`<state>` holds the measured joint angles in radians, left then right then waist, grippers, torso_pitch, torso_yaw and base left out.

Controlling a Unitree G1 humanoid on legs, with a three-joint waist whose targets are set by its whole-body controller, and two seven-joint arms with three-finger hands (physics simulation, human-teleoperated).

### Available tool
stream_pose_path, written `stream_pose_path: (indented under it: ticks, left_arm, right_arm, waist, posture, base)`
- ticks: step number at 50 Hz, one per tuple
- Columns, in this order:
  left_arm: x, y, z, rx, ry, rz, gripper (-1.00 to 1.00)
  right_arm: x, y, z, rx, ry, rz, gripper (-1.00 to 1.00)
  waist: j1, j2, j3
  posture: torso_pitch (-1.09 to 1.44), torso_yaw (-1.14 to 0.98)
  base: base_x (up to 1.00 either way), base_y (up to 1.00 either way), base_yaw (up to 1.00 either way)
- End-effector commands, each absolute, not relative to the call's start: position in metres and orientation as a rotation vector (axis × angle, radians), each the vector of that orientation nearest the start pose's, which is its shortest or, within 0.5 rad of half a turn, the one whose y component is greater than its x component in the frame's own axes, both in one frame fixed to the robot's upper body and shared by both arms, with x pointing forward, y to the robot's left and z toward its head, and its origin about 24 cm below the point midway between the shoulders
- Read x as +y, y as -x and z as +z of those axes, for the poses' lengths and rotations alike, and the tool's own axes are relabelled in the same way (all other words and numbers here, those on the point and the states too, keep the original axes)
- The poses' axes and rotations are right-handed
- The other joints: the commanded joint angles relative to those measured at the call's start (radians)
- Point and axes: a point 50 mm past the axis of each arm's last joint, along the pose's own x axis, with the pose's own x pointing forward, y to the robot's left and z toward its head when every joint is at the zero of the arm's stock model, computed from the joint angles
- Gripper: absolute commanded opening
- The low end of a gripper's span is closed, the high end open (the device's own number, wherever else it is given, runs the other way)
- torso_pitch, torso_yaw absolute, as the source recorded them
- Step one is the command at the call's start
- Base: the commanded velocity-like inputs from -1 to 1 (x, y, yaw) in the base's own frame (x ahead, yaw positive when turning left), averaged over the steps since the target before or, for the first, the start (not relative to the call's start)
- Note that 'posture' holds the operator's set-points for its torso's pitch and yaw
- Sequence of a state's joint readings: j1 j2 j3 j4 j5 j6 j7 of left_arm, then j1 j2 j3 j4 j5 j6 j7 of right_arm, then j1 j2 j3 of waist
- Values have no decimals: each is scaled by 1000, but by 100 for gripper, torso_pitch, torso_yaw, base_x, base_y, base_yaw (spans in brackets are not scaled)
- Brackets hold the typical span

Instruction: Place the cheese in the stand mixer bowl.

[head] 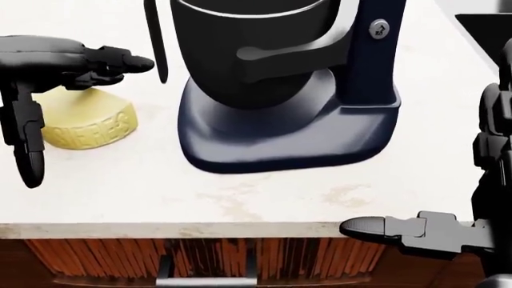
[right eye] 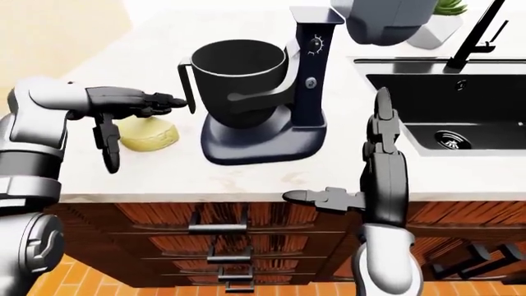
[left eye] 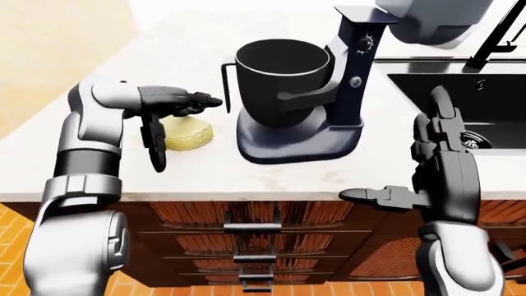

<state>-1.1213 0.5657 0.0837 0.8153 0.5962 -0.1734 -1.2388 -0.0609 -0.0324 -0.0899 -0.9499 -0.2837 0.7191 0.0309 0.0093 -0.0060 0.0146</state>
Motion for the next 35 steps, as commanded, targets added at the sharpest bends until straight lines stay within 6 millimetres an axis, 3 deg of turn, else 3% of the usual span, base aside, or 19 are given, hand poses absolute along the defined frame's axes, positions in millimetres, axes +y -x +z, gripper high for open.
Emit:
stream_pose_path:
  ticks: [1, 19, 35]
  left_arm:
    - [222, -383, 249, 205, -1180, -793, 100]
    - [242, -389, 240, 245, -1442, -692, 100]
    - [229, -399, 248, 173, -1553, -627, 100]
  right_arm:
    - [-179, -197, 205, -361, 231, -259, 100]
    - [-179, -196, 205, -396, 207, -247, 100]
    - [-179, -195, 206, -415, 189, -241, 100]
  waist:
    - [3, 0, -18]
    - [-5, 3, -22]
    - [-6, 2, -23]
  posture:
    - [0, 0]
    - [0, 0]
    - [0, 0]
  base:
    - [0, 0, 0]
    - [0, 0, 0]
    - [0, 0, 0]
